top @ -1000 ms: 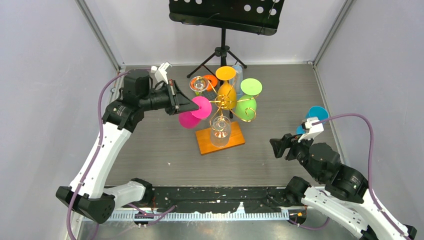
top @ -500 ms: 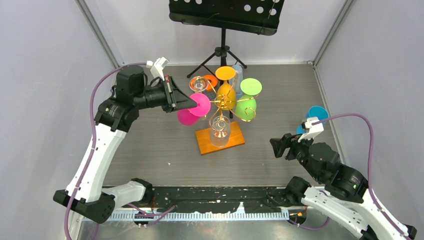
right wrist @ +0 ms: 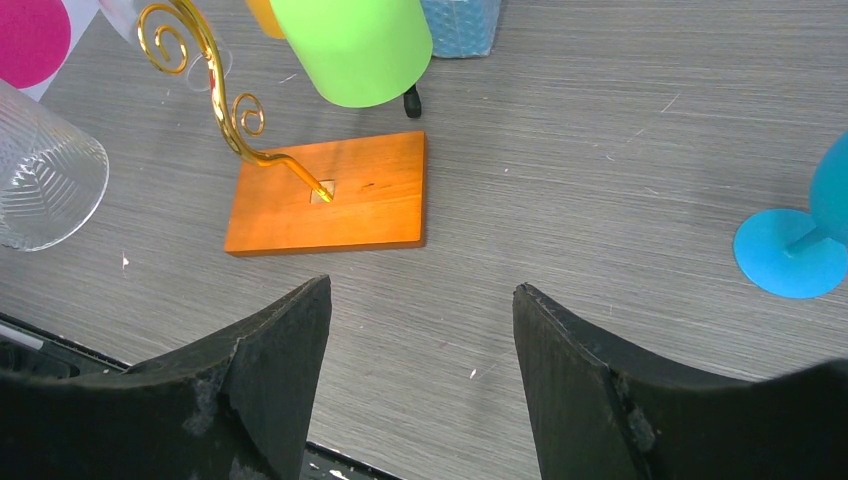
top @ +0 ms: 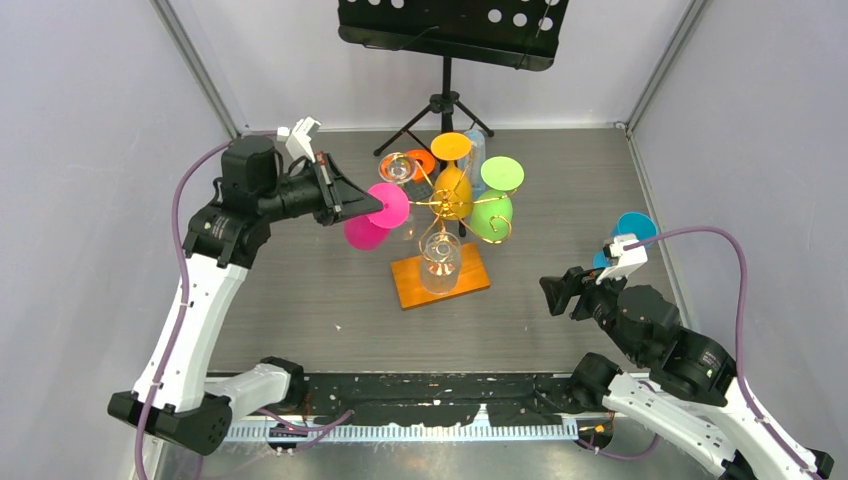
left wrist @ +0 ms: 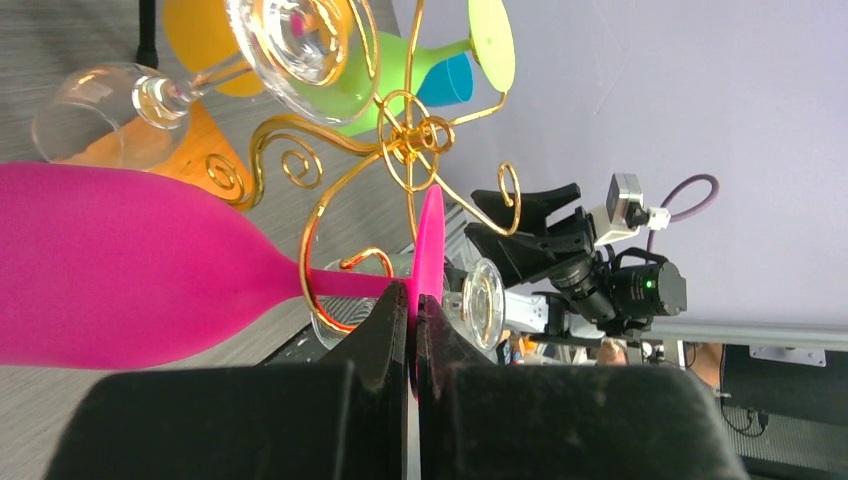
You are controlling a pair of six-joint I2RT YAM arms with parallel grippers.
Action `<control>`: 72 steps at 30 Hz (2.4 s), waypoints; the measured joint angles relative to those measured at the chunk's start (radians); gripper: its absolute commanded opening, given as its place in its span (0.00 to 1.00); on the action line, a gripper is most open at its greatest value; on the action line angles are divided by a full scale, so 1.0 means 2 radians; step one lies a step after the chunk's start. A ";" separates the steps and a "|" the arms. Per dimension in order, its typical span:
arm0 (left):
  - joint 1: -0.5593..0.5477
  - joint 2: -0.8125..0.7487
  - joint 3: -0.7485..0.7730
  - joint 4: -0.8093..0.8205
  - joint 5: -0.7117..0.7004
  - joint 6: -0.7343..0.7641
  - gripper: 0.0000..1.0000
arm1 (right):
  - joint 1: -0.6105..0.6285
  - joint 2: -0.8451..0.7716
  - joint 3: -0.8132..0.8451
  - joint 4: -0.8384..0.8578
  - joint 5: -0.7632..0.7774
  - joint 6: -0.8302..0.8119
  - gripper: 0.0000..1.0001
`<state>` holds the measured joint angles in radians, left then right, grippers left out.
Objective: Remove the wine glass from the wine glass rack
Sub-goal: Pick up the wine glass from the wine rack.
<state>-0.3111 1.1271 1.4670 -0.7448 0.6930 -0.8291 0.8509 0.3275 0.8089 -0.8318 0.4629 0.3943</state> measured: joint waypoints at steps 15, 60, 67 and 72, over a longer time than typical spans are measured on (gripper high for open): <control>0.026 -0.012 -0.045 0.080 0.020 -0.086 0.00 | 0.000 -0.008 0.000 -0.002 0.001 0.000 0.73; -0.027 -0.022 -0.080 0.130 0.092 -0.100 0.00 | 0.000 -0.020 0.010 -0.013 0.007 0.008 0.73; -0.027 -0.047 -0.083 0.103 0.094 -0.070 0.00 | 0.000 -0.011 0.028 -0.016 0.001 0.009 0.73; -0.027 -0.077 -0.083 0.063 0.093 -0.034 0.00 | 0.000 0.017 0.059 -0.019 -0.004 -0.004 0.75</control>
<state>-0.3656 0.9726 1.3010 -0.6182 0.8791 -0.8974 0.8509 0.3618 0.9268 -0.8688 0.4541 0.3855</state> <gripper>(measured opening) 0.002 0.736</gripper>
